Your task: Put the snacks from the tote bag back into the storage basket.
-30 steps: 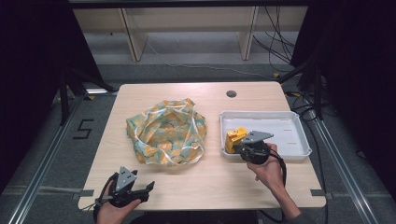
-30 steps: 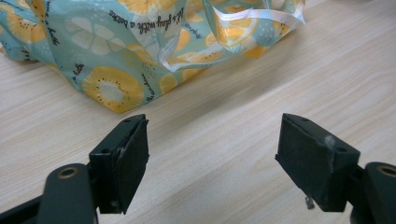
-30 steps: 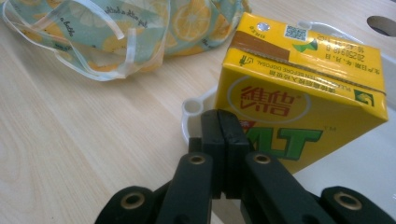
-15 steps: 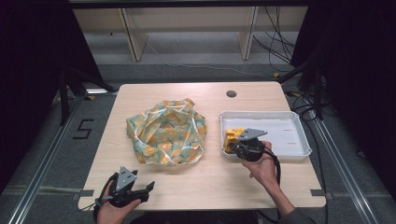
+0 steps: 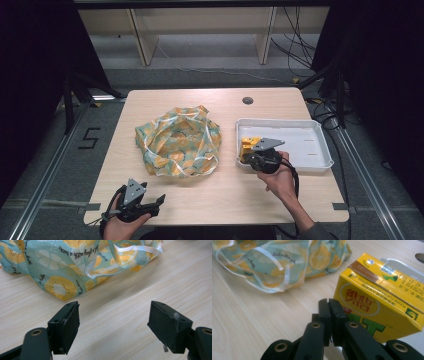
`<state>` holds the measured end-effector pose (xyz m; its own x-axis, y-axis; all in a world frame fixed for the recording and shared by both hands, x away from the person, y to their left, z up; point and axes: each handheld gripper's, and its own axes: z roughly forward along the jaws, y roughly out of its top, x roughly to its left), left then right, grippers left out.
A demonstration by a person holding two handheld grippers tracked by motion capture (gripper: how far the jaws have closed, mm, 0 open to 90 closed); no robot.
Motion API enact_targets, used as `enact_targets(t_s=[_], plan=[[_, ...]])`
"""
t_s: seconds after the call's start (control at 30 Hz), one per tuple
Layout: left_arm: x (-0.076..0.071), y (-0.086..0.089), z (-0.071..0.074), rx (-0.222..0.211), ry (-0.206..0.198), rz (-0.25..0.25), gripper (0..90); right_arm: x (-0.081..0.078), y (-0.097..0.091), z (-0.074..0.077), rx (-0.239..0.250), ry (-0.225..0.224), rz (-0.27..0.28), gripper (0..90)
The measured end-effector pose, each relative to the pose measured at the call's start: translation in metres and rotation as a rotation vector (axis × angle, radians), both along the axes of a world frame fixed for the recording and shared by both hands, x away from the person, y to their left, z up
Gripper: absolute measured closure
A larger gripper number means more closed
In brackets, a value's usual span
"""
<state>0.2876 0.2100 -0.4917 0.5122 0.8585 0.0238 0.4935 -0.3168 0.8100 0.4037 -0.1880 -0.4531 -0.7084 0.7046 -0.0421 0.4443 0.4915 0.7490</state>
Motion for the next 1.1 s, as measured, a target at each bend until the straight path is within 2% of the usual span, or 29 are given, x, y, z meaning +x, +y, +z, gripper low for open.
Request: enact_targets(t_s=[0.07, 0.2, 0.23, 0.27, 0.3, 0.33, 0.37, 0.43, 0.5, 0.53, 0.6, 0.63, 0.7, 0.73, 0.77, 0.8, 0.87, 0.93, 0.97, 1.03, 1.1], plan=[[0.0, -0.001, -0.001, -0.012, 0.006, 0.012, 24.5, -0.004, -0.002, 0.004, 0.016, -0.022, -0.002, 87.3], [0.0, 0.0, 0.0, -0.01, 0.006, 0.011, 24.5, -0.009, -0.008, 0.009, 0.04, -0.028, -0.003, 83.4], [0.0, 0.0, 0.0, -0.003, 0.001, 0.007, 24.5, -0.01, -0.011, 0.009, 0.045, -0.043, 0.001, 81.8], [0.0, 0.0, 0.0, -0.003, 0.001, 0.008, 24.5, -0.012, -0.012, 0.01, 0.055, -0.023, -0.007, 80.0], [0.0, 0.0, 0.0, -0.003, 0.003, 0.009, 24.5, -0.013, -0.015, 0.012, 0.06, -0.032, 0.001, 77.3], [0.0, 0.0, 0.0, -0.003, 0.002, 0.009, 24.5, -0.015, -0.017, 0.012, 0.074, -0.038, -0.015, 75.0], [0.001, 0.0, 0.0, -0.005, 0.001, 0.009, 24.4, -0.017, -0.019, 0.014, 0.078, -0.017, -0.012, 71.2], [0.001, 0.0, 0.0, -0.016, 0.009, 0.015, 24.4, -0.021, -0.023, 0.014, 0.106, -0.005, -0.033, 67.3], [0.001, -0.001, 0.0, -0.021, 0.008, 0.015, 24.5, -0.022, -0.027, 0.015, 0.109, -0.005, -0.035, 65.0], [0.001, 0.001, 0.001, 0.001, 0.0, 0.002, 24.5, -0.022, -0.029, 0.015, 0.114, -0.007, -0.043, 63.2], [0.001, -0.001, 0.0, -0.02, 0.006, 0.015, 24.4, -0.022, -0.031, 0.015, 0.114, 0.002, -0.048, 59.4], [0.001, -0.001, 0.0, -0.021, 0.007, 0.015, 24.4, -0.024, -0.03, 0.015, 0.135, 0.01, -0.067, 56.7], [0.002, -0.002, 0.0, -0.024, 0.012, 0.016, 24.4, -0.023, -0.032, 0.014, 0.132, -0.009, -0.063, 52.0], [0.002, 0.0, 0.0, 0.009, 0.023, 0.004, 24.4, -0.023, -0.032, 0.013, 0.136, -0.008, -0.063, 50.0], [0.002, 0.001, 0.0, 0.013, 0.028, -0.001, 24.4, -0.025, -0.031, 0.013, 0.149, 0.01, -0.08, 48.1], [0.002, 0.001, 0.0, 0.016, 0.024, -0.001, 24.4, -0.024, -0.033, 0.012, 0.136, -0.004, -0.073, 46.1], [0.002, 0.001, 0.001, 0.016, 0.006, 0.008, 24.4, -0.025, -0.034, 0.011, 0.139, 0.0, -0.08, 43.1], [0.001, 0.001, 0.001, 0.009, 0.018, -0.002, 24.4, -0.028, -0.037, 0.009, 0.14, -0.01, -0.101, 39.5], [0.001, -0.002, 0.0, -0.021, 0.005, 0.013, 24.4, -0.029, -0.038, 0.009, 0.138, -0.002, -0.102, 38.5], [0.001, -0.001, -0.001, -0.02, 0.013, 0.011, 24.4, -0.032, -0.041, 0.007, 0.151, 0.025, -0.114, 36.4], [0.0, 0.0, 0.0, -0.019, 0.013, 0.011, 24.4, -0.033, -0.045, 0.004, 0.154, 0.008, -0.111, 34.7]])
